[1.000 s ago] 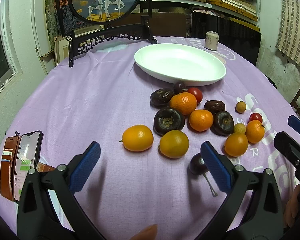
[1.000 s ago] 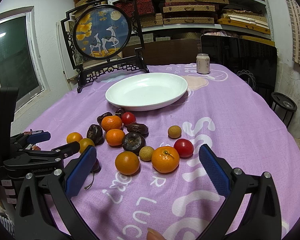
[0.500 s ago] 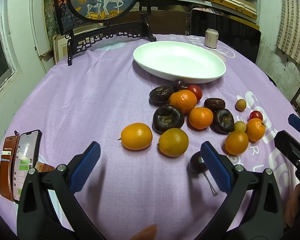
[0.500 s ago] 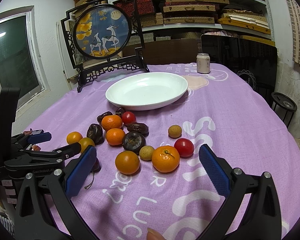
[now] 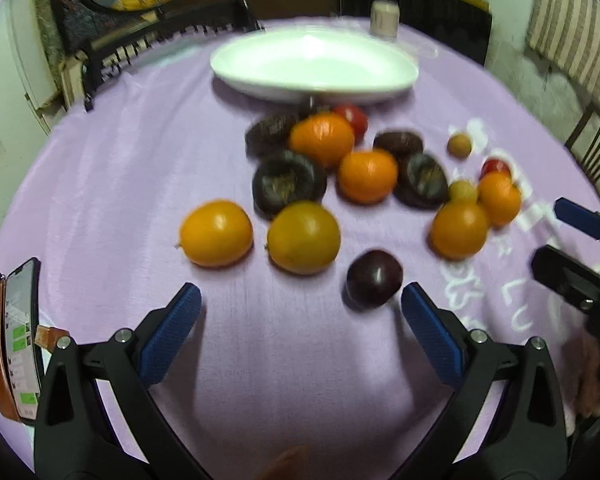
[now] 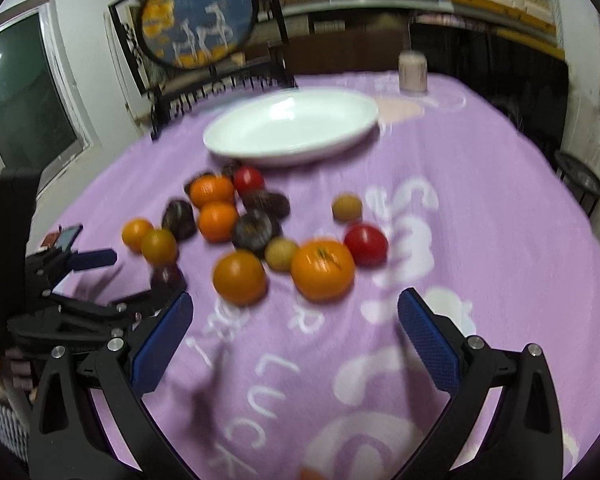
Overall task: Organize fruits
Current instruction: 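Move the left gripper to the dark cherry and close on it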
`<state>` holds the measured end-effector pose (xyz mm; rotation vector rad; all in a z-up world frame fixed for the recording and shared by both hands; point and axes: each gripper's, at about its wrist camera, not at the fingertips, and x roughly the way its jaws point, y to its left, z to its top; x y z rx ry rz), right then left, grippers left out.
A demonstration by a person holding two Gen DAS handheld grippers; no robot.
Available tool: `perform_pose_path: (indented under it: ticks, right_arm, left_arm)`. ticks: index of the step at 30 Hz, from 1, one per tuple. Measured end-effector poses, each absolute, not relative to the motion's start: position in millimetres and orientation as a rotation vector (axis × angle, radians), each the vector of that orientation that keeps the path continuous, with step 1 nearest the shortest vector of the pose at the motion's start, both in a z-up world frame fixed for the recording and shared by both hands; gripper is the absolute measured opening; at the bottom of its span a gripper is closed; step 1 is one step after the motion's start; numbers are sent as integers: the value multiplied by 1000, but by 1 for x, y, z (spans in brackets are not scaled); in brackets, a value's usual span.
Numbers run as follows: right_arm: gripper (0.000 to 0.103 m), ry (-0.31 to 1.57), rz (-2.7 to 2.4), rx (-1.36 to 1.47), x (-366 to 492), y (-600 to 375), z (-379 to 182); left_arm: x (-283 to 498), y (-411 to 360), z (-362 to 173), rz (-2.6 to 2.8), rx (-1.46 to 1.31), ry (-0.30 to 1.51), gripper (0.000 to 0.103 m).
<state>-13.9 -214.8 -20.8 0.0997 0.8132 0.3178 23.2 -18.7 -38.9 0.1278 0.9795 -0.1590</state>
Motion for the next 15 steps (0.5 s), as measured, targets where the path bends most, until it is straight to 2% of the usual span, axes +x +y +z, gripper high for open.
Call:
perform_pose_path:
  ticks: [6,15]
  right_arm:
    - [102,937,263,120,-8,-238,-37]
    - [102,944,276,72,-11,-234,-38]
  left_arm:
    - [28,-11,-46,-270,142,973,101]
    - [15,-15,-35,-308,178,910,101]
